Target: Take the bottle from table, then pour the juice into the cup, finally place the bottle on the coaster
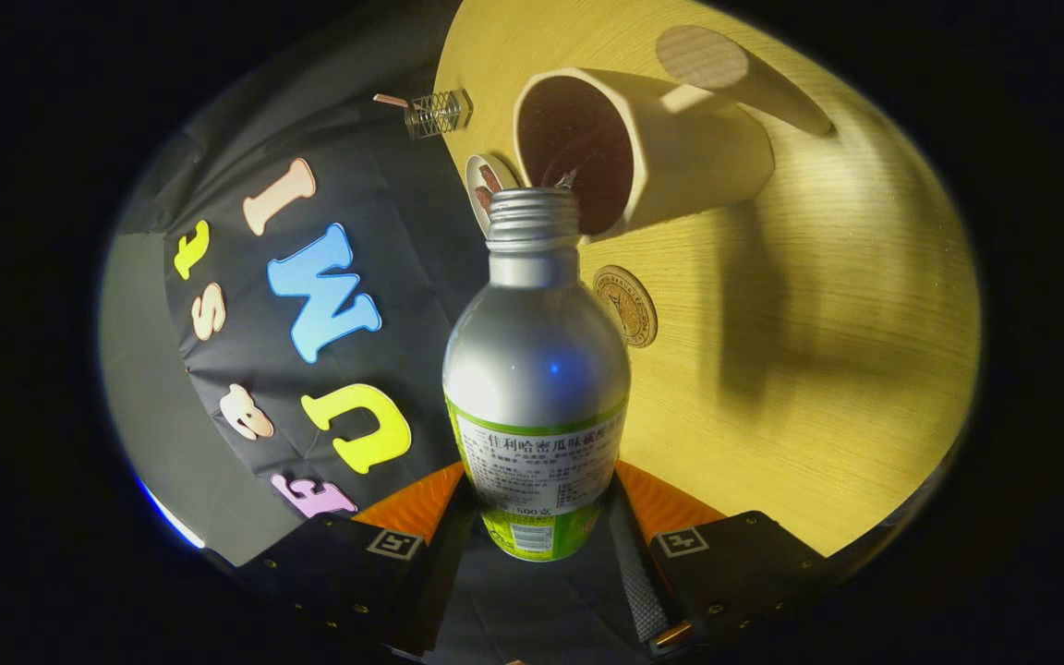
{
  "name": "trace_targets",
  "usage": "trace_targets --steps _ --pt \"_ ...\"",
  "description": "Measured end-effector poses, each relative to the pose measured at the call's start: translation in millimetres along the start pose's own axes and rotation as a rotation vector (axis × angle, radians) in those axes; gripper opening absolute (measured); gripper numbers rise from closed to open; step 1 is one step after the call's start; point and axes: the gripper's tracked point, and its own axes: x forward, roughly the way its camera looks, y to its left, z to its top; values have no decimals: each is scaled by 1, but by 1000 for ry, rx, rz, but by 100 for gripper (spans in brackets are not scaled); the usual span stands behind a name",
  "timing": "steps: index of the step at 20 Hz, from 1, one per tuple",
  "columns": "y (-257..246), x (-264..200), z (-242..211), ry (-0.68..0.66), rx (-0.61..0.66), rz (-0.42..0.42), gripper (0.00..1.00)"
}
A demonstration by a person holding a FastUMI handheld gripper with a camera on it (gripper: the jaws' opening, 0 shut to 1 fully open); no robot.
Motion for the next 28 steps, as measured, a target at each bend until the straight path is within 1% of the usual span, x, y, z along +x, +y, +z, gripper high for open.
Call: trace_targets --steps 9,28 --pt "13 0 -5 31 60 9 76" --pt "34 -10 4 62 199 12 76"
